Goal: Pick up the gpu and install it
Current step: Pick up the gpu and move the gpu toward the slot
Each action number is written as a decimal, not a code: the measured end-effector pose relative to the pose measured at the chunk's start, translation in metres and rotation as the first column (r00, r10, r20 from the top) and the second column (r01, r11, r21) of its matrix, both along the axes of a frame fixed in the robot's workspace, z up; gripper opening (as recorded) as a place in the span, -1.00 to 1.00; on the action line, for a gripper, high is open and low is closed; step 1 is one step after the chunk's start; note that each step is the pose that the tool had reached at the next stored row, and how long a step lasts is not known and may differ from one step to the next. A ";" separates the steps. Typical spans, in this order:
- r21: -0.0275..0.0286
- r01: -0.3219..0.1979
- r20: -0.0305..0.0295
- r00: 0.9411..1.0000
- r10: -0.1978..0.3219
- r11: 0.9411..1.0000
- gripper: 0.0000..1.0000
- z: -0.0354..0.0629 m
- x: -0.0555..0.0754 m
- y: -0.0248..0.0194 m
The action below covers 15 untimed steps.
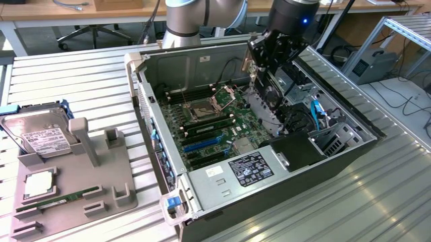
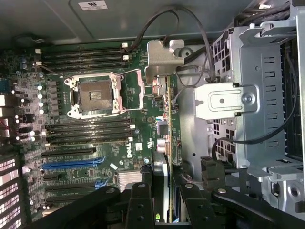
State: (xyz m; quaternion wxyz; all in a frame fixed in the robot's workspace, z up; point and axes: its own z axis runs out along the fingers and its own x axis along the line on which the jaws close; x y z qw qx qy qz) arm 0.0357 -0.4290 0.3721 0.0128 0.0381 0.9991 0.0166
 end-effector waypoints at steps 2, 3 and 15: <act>0.000 0.000 0.000 1.000 0.000 1.000 -0.47 -0.0014 -0.001 0.0000; 0.000 0.000 0.000 1.000 0.000 1.000 -0.47 -0.0018 -0.001 0.0000; 0.000 0.000 0.000 1.000 0.000 1.000 -0.47 -0.0051 -0.001 0.0000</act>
